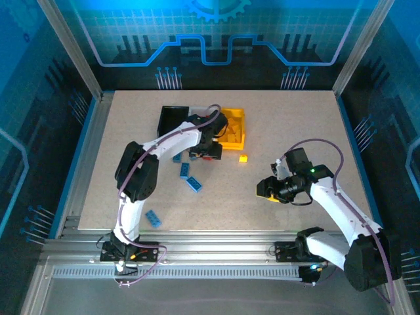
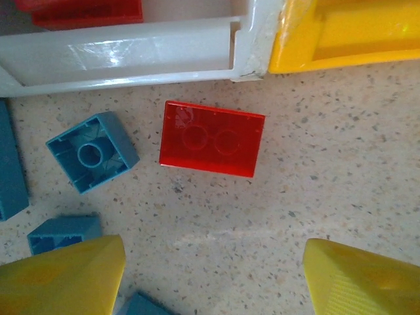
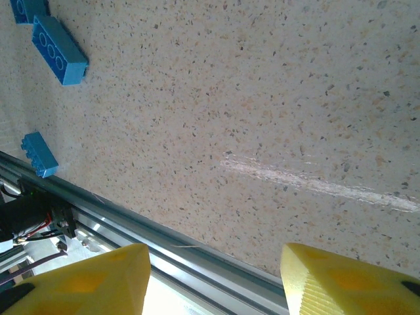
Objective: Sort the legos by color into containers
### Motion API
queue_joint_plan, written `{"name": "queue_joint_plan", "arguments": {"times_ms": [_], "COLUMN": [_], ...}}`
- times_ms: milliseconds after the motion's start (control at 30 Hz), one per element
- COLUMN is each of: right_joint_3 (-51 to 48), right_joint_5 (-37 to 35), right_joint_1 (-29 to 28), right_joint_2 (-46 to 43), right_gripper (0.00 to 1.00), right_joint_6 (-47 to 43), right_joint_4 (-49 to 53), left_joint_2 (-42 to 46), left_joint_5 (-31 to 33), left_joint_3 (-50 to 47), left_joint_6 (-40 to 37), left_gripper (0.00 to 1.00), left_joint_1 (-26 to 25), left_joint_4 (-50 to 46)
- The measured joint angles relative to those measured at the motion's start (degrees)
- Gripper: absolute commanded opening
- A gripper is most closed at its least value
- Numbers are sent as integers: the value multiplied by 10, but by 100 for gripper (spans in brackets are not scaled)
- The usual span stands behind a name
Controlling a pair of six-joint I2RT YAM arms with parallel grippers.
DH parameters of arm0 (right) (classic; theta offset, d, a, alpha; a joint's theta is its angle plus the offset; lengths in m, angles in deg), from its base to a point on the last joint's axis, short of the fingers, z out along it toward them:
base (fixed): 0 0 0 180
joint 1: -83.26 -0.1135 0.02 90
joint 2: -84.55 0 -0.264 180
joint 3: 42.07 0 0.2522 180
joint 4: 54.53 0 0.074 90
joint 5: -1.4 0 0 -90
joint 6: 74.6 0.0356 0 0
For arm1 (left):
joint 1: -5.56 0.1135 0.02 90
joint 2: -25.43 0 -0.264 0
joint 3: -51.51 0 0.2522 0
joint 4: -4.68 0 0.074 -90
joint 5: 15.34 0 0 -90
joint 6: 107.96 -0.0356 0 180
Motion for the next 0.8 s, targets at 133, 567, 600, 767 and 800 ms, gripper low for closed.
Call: {"name": "queue_joint_plan", "arguments": {"times_ms": [133, 567, 600, 767, 800], "right_joint_3": [0, 0, 0, 0, 0], "right_joint_5": [-2, -4, -4, -4, -4], "right_joint_1": [0, 0, 0, 0, 0], "right_joint_2": [0, 0, 0, 3, 4], "right_gripper": [57, 57, 57, 56, 56], "right_joint_6": [0, 2, 2, 2, 2], "right_joint_4": [4, 6, 7, 13, 15], "left_joint_2": [-33, -93, -96, -106, -108], "left_joint_5": [2, 6, 8, 10, 10], "left_joint_3": [13, 69, 72, 78, 79], "left_joint_6": [-13, -41, -43, -48, -50], "left_gripper": [73, 72, 72, 71, 71], "left_joint_1": [0, 7, 8, 19, 21], "left_joint_4": [0, -2, -3, -5, -5]}}
